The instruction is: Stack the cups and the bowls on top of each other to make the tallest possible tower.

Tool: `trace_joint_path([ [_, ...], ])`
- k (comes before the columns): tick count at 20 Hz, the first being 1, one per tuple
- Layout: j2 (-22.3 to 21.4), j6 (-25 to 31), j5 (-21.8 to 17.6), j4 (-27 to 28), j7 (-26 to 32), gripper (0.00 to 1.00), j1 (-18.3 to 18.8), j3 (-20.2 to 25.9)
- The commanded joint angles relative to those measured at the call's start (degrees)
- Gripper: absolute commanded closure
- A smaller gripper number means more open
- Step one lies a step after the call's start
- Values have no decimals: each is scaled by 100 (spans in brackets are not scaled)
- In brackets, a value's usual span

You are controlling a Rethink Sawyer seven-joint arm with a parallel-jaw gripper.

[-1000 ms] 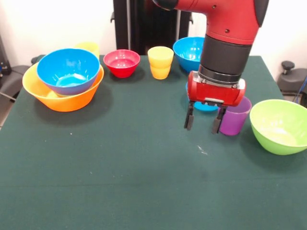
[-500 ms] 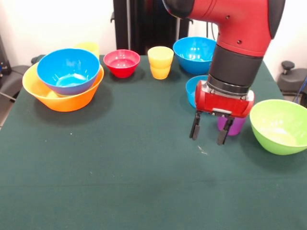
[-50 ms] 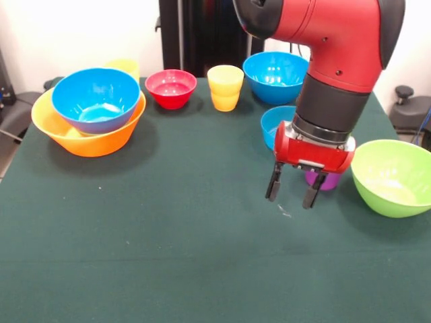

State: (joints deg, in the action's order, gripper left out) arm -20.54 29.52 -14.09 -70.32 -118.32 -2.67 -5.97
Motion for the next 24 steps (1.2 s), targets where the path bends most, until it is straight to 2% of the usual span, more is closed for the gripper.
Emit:
trace_joint_path([
  [1, 280, 1158, -93, 359, 805, 0, 158, 733],
  [4, 411, 1484, -281, 606, 1458, 0, 265, 948],
  [7, 464, 1611, -384, 674, 1673, 0, 301, 1063],
  [19, 431, 1695, -483, 728, 1628, 0, 412, 1263],
  [24, 117, 1698, -350, 473, 1473, 0, 441, 1336],
])
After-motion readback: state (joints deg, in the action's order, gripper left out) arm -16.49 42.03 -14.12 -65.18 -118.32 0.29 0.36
